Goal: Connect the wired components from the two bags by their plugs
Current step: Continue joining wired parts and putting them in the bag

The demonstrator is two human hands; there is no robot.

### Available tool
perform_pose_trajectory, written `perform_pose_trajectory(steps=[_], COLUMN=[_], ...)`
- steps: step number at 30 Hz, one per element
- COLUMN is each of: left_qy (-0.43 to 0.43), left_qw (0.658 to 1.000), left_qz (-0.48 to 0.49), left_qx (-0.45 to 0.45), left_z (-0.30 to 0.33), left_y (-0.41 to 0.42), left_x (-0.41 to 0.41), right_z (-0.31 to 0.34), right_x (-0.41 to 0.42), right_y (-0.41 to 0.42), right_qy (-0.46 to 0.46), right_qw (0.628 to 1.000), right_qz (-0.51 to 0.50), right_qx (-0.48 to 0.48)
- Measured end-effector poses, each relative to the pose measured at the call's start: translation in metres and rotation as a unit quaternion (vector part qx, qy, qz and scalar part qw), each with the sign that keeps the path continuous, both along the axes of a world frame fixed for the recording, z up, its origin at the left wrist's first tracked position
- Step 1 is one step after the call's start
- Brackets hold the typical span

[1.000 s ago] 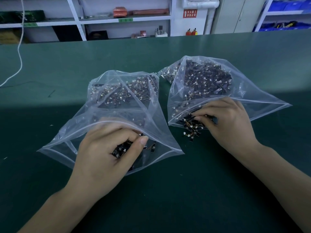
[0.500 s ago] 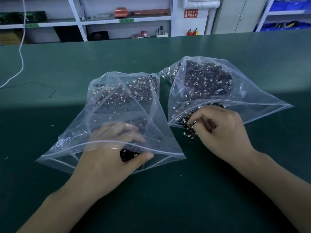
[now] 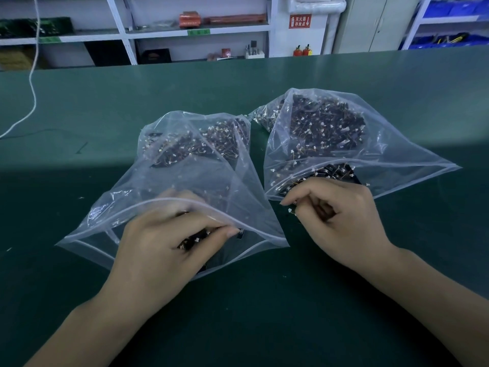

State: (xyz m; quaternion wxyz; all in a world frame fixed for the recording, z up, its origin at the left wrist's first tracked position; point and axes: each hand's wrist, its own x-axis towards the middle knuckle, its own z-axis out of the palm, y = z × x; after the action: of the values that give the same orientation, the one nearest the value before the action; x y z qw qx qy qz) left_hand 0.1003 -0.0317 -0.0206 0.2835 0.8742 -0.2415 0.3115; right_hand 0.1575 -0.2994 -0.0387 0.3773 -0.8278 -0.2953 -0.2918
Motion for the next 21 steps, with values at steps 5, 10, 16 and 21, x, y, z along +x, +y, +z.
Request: perform_pose_trajectory(steps=[5, 10, 16, 21], left_qy=[-0.052, 0.02, 0.131, 0.148], left_qw=[0.997, 0.985, 0.947, 0.947], left_qz=[-0.051, -0.082, -0.131, -0.136], left_qx=[-0.037, -0.151, -0.261, -0.251], left_z=[0.0, 0.0, -0.005, -0.008], left_y=[-0.004, -0.01, -0.015, -0.015], left_x=[0.0, -0.006, -0.007, -0.006], right_z=[0.001, 0.004, 0.001, -0.002], right_x=[-0.004, -0.013, -0.013, -0.011], right_y=[0.002, 0.007, 0.012, 0.013], right_qy=[-0.005, 0.011, 0.004, -0.006], right_qw=[0.999, 0.992, 0.989, 0.989], right_qz=[0.048, 0.127, 0.146, 0.15], right_qx=[0.004, -0.004, -0.016, 0.0])
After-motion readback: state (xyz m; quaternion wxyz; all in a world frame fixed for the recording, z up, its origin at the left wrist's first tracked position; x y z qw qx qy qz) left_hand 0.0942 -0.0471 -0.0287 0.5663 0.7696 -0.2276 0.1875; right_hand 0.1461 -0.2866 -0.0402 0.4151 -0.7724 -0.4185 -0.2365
